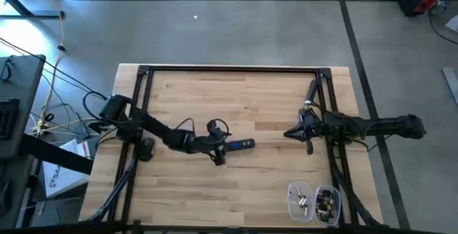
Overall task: Insert battery
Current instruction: Open the remote cover
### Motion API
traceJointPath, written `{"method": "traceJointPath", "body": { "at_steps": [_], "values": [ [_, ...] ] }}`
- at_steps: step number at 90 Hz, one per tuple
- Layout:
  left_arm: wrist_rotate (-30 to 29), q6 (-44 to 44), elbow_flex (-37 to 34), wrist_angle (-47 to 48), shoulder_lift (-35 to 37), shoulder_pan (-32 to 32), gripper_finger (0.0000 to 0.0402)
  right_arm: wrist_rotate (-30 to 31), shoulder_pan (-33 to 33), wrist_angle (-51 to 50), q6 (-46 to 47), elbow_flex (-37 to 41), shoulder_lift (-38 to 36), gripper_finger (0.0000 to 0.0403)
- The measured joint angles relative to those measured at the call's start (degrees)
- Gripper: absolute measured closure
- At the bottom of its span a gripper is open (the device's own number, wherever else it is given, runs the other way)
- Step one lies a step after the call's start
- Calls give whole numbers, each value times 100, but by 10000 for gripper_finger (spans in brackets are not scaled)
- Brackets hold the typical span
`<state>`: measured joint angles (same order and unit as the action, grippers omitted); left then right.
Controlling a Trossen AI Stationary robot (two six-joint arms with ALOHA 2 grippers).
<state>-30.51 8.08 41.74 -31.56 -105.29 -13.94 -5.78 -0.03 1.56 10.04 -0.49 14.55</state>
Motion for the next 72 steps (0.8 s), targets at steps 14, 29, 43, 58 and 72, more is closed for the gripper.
{"method": "traceJointPath", "body": {
  "at_steps": [14, 29, 43, 58, 72],
  "values": [
    [468, 42, 4, -574, -388, 228, 148, 0, -1, 0, -1, 1, 0, 402],
    [942, 64, -1, -732, -612, 303, 148, 1, -1, 0, -1, 2, 0, 402],
    [1144, 122, 1, -809, -849, 315, 148, 0, -1, 0, -1, 2, 0, 402],
    [1115, 139, 8, -953, -1032, 311, 148, 0, -2, 2, 0, 1, 2, 402],
    [1055, 61, 8, -930, -1045, 309, 148, 1, 0, 0, -2, 1, 1, 402]
  ]
}}
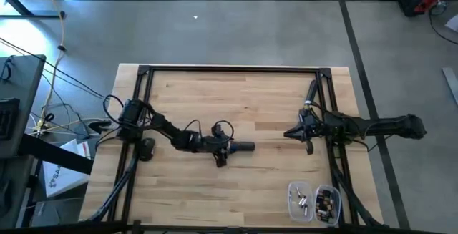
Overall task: Insert battery
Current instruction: Open the remote cover
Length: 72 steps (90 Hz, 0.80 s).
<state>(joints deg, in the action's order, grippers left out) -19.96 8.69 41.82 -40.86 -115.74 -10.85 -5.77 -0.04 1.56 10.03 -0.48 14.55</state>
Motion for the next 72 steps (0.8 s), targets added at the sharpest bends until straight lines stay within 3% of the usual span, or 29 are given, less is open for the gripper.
{"method": "traceJointPath", "body": {
  "at_steps": [72],
  "values": [
    [18, -317, -20, 386, 312, -9, 148, 1, 1, 0, 0, 0, -1, 402]
  ]
}}
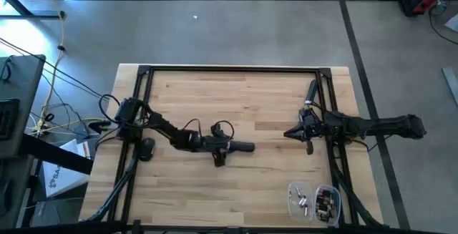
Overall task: Insert battery
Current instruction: Open the remote cover
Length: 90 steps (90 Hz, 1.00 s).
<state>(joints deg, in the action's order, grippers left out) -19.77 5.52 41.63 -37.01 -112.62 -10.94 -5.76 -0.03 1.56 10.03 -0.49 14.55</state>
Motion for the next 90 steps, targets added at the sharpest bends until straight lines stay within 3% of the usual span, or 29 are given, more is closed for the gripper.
{"method": "traceJointPath", "body": {
  "at_steps": [69, 74, 85, 90],
  "values": [
    [745, 169, 7, -9, 245, 59, 148, 193, 0, 206, -276, 0, 2, 402],
    [723, 170, 7, -14, 243, 39, 148, 201, 0, 297, 124, 0, 0, 402],
    [717, 170, 7, -14, 226, 39, 148, 118, -7, 415, 1910, 0, 0, 402],
    [715, 173, 7, -14, 226, 37, 148, 346, -7, 495, 2225, 2, 0, 402]
  ]
}}
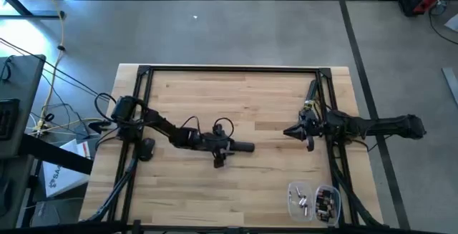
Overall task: Insert battery
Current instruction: Open the remote cover
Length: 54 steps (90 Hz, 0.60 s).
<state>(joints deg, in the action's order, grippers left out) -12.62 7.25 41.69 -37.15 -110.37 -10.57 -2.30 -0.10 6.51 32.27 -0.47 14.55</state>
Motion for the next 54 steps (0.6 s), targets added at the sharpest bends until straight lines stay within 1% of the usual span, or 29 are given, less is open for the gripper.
{"method": "traceJointPath", "body": {
  "at_steps": [6, 11, 18, 24, 35, 54],
  "values": [
    [-14, 2, 0, -4, 0, 0, 148, 594, 50, 184, -340, -2, 30, 402],
    [-41, 2, 0, -11, -4, 0, 148, 889, 61, 343, -387, -2, 62, 402],
    [-84, 4, 0, -10, -4, 5, 148, 948, 37, 606, -440, -10, 260, 402],
    [-94, -45, 0, -12, -4, 20, 148, 961, -51, 769, -544, -64, 596, 402],
    [-100, -133, 0, -44, -4, 61, 148, 961, -238, 1168, -869, -331, 1468, 402],
    [-103, -44, 0, -59, -7, 149, 148, 961, -542, 2054, -1608, -927, 3488, 402]
  ]
}}
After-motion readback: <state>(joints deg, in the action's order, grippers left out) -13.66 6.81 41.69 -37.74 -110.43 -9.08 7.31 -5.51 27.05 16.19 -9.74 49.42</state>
